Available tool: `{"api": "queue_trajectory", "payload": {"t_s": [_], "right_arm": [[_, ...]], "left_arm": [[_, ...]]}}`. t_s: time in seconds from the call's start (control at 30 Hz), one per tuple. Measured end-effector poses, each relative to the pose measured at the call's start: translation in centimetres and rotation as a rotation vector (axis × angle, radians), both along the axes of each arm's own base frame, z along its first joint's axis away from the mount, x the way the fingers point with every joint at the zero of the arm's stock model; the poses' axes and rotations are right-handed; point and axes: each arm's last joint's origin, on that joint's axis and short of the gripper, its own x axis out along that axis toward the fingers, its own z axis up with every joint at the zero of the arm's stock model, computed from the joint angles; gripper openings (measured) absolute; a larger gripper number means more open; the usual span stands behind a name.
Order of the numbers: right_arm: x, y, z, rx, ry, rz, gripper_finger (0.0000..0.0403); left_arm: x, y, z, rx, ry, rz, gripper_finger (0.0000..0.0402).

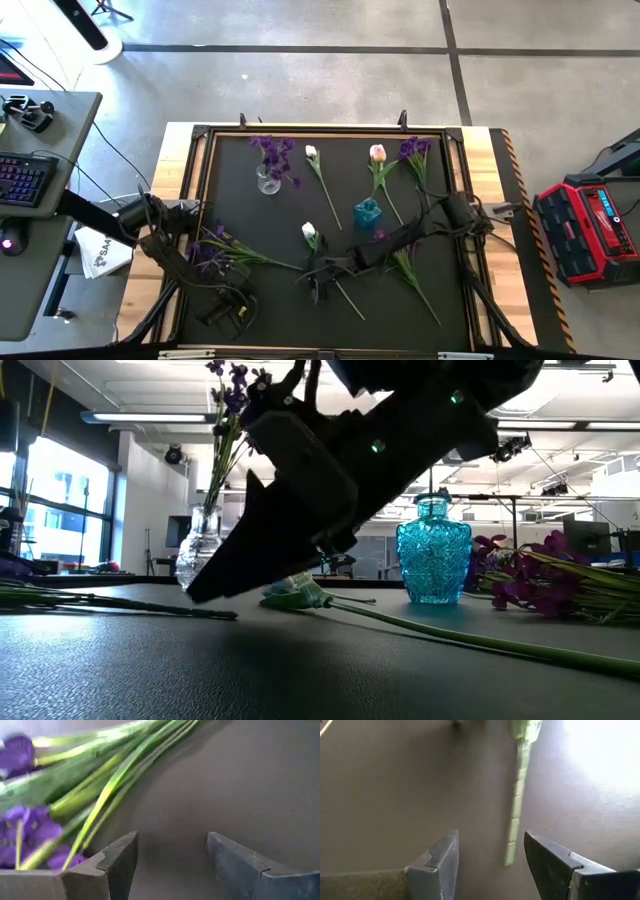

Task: Sort flowers into vase by color
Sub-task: Put the bottom purple flowers into the transparent vase

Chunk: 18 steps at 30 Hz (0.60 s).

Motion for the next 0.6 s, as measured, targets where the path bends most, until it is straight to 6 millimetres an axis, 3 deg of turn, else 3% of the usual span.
{"api": "queue_trajectory", "payload": {"t_s": [0.43, 0.6], "right_arm": [[-1.0, 3.1, -1.2, 0.033, 0.022, 0.141, 0.0192], [-1.5, 3.8, -0.3, -0.057, -0.016, 0.106, 0.0192]], "left_arm": [[1.2, 2.1, 0.5, 0.267, -0.020, -0.175, 0.0227], [2.5, 1.5, 1.6, 0.162, 0.050, -0.194, 0.0227]]}}
